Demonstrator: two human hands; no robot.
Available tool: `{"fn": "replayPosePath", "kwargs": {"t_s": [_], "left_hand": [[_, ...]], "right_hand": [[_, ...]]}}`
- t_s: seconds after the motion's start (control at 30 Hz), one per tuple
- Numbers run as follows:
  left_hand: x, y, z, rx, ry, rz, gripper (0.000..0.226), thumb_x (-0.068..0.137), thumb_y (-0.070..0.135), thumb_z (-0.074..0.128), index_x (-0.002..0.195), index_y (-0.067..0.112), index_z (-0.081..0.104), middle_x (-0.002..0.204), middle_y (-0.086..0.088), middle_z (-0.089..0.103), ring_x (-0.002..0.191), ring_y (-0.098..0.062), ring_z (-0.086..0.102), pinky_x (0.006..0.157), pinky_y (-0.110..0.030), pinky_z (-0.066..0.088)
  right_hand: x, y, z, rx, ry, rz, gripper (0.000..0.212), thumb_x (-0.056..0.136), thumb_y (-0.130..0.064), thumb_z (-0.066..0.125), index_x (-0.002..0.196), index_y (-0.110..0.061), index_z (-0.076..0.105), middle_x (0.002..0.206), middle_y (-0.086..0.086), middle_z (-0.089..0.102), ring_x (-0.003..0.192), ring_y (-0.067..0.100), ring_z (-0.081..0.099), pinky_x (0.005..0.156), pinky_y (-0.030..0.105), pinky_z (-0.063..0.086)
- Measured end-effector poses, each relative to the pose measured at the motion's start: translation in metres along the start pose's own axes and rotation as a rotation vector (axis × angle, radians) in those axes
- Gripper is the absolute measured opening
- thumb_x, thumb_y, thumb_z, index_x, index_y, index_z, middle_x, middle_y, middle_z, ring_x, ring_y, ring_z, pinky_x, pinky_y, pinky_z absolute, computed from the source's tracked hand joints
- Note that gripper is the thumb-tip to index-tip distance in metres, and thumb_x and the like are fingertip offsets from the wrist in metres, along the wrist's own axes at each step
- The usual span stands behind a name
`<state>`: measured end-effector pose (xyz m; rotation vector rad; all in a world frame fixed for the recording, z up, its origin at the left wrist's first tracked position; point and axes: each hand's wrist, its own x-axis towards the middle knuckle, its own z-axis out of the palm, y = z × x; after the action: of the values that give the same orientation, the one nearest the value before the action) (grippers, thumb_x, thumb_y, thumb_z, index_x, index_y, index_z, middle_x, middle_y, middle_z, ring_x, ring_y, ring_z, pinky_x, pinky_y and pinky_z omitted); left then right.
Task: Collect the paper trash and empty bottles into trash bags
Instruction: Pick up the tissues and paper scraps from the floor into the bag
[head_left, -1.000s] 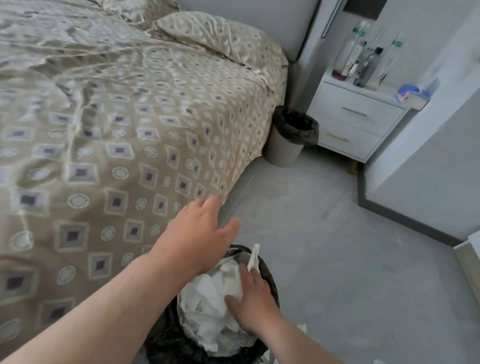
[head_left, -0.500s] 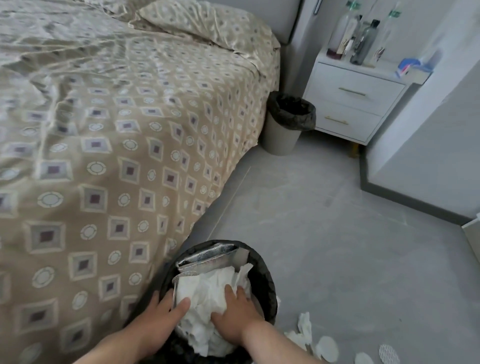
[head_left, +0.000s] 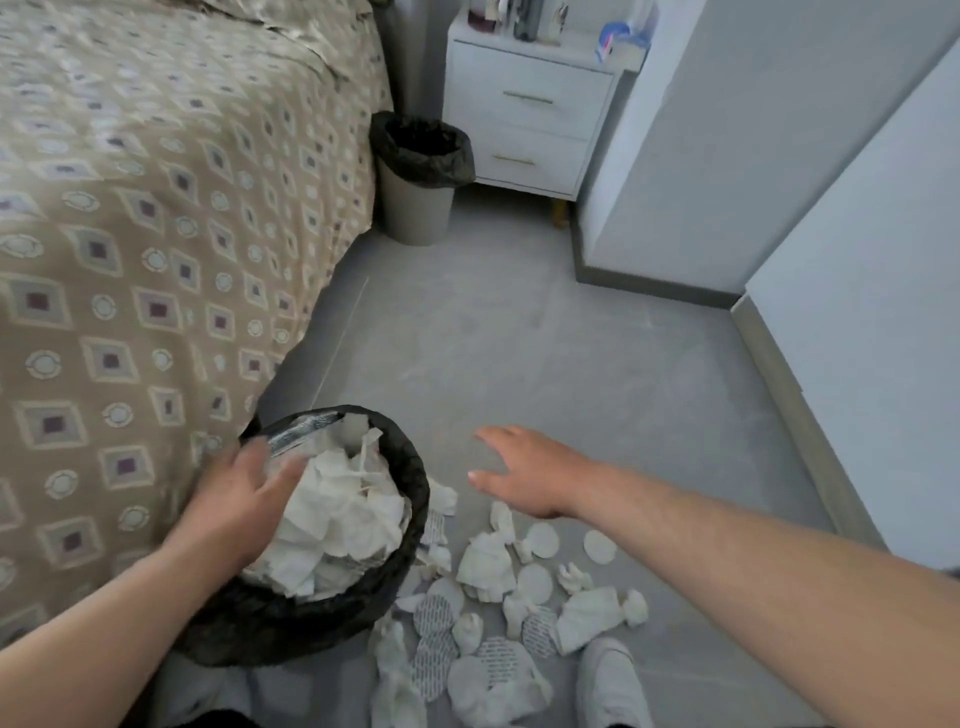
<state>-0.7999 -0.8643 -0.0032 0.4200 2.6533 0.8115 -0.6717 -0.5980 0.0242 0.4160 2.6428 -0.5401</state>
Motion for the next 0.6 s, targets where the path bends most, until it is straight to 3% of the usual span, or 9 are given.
{"fn": "replayPosePath", "kwargs": {"t_s": [0.1, 0.23, 0.4, 0.53, 0.6], "left_hand": [[-0.033, 0.028, 0.016, 0.122, 0.055, 0.292, 0.058, 0.09, 0.05, 0.038, 0.13, 0.009, 0.049, 0.134, -0.011, 0.048, 0.126, -0.03, 0.039, 0.104, -0.043, 0.031], [-0.067, 0.051, 0.07, 0.255, -0.097, 0.694, 0.047, 0.084, 0.049, 0.038, 0.107, 0.015, 0.059, 0.104, 0.001, 0.056, 0.099, -0.021, 0.051, 0.086, -0.03, 0.04], [-0.081, 0.051, 0.174, 0.218, -0.39, 0.522, 0.063, 0.078, 0.06, 0.025, 0.123, 0.022, 0.049, 0.118, 0.007, 0.047, 0.113, -0.015, 0.045, 0.093, -0.028, 0.039], [-0.071, 0.032, 0.245, 0.296, -0.501, 0.121, 0.056, 0.085, 0.047, 0.049, 0.132, 0.018, 0.038, 0.141, -0.005, 0.034, 0.128, -0.027, 0.037, 0.1, -0.036, 0.038], [-0.062, 0.015, 0.267, 0.318, -0.485, -0.042, 0.066, 0.081, 0.051, 0.052, 0.135, 0.019, 0.032, 0.148, -0.009, 0.025, 0.134, -0.032, 0.028, 0.103, -0.041, 0.036]], "right_hand": [[-0.019, 0.042, 0.012, 0.06, -0.008, 0.148, 0.064, 0.094, -0.048, 0.048, 0.147, -0.016, 0.033, 0.152, 0.012, 0.037, 0.138, 0.026, 0.038, 0.113, 0.034, 0.031], [-0.04, 0.093, 0.05, 0.17, -0.07, 0.335, 0.063, 0.093, -0.043, 0.051, 0.146, -0.012, 0.036, 0.151, 0.01, 0.039, 0.137, 0.026, 0.039, 0.108, 0.031, 0.033], [-0.051, 0.154, 0.112, 0.14, -0.223, 0.475, 0.062, 0.09, -0.041, 0.054, 0.143, -0.012, 0.04, 0.147, 0.013, 0.043, 0.131, 0.029, 0.045, 0.098, 0.028, 0.038], [-0.046, 0.19, 0.156, 0.175, -0.279, 0.593, 0.063, 0.085, -0.036, 0.056, 0.141, -0.012, 0.04, 0.143, 0.014, 0.046, 0.127, 0.03, 0.048, 0.092, 0.028, 0.04], [-0.037, 0.199, 0.177, 0.216, -0.267, 0.655, 0.068, 0.08, -0.041, 0.057, 0.14, -0.015, 0.038, 0.14, 0.015, 0.045, 0.124, 0.034, 0.049, 0.094, 0.032, 0.043]]}}
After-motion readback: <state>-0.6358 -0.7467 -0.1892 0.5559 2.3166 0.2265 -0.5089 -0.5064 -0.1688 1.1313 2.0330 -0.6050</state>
